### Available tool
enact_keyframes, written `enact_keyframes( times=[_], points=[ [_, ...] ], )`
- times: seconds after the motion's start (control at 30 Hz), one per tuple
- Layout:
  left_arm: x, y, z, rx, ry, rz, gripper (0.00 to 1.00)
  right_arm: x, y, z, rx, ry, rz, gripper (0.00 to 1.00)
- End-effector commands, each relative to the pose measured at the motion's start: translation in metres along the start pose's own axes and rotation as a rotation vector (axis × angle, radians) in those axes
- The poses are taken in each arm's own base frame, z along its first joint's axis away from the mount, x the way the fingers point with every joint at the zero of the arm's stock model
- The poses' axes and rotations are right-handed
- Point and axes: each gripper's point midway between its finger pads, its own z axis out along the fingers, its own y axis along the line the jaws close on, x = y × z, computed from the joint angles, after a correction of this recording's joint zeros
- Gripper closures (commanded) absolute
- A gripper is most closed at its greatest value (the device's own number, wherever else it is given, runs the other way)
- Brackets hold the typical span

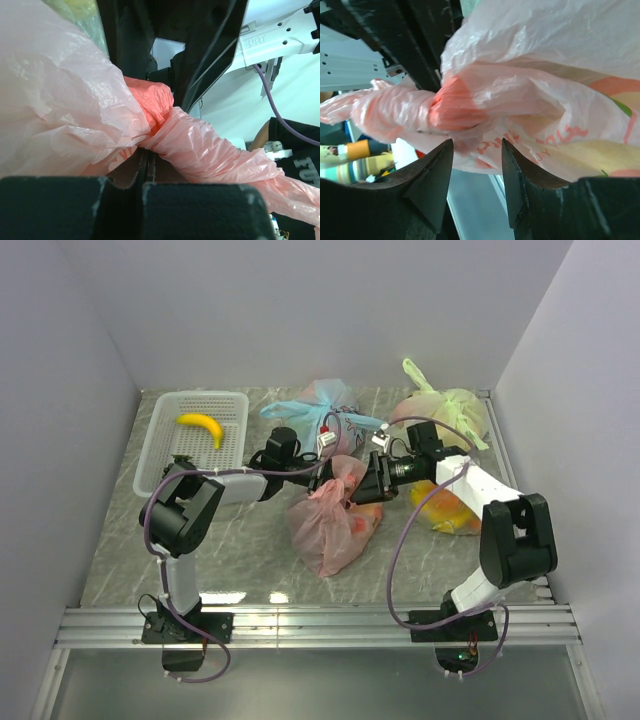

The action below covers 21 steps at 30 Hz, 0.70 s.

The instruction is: Place the fake fruits into the plastic bag and tie a complex knot

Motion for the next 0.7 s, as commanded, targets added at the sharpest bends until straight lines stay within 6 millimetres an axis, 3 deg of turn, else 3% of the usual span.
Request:
enact_keyframes(
  times=[0.0, 0.2, 0.3, 0.43, 0.67],
  points=[
    [-0.014, -0.025, 0.001, 0.049, -0.009, 0.107, 1.0, 0.002, 0.002, 0.008, -0.036, 0.029, -0.008, 0.5],
    [-0.016, -0.027, 0.002, 0.053, -0.019, 0.116, 1.0, 0.003, 0.001, 0.011, -0.062, 0.053, 0.027, 0.5],
    [-0.015, -0.028, 0.002, 0.058, -0.024, 0.118, 1.0, 0.002, 0.002, 0.013, -0.079, 0.049, 0.04, 0.65],
    [-0.016, -0.027, 0.002, 0.055, -0.025, 0.121, 1.0, 0.0, 0.005, 0.012, -0.096, 0.046, 0.03, 1.0],
    [-0.011, -0.015, -0.008, -0.026, -0.013, 0.109, 0.86, 0.001, 0.006, 0.004, -0.086, 0.036, 0.003, 1.0]
  ],
)
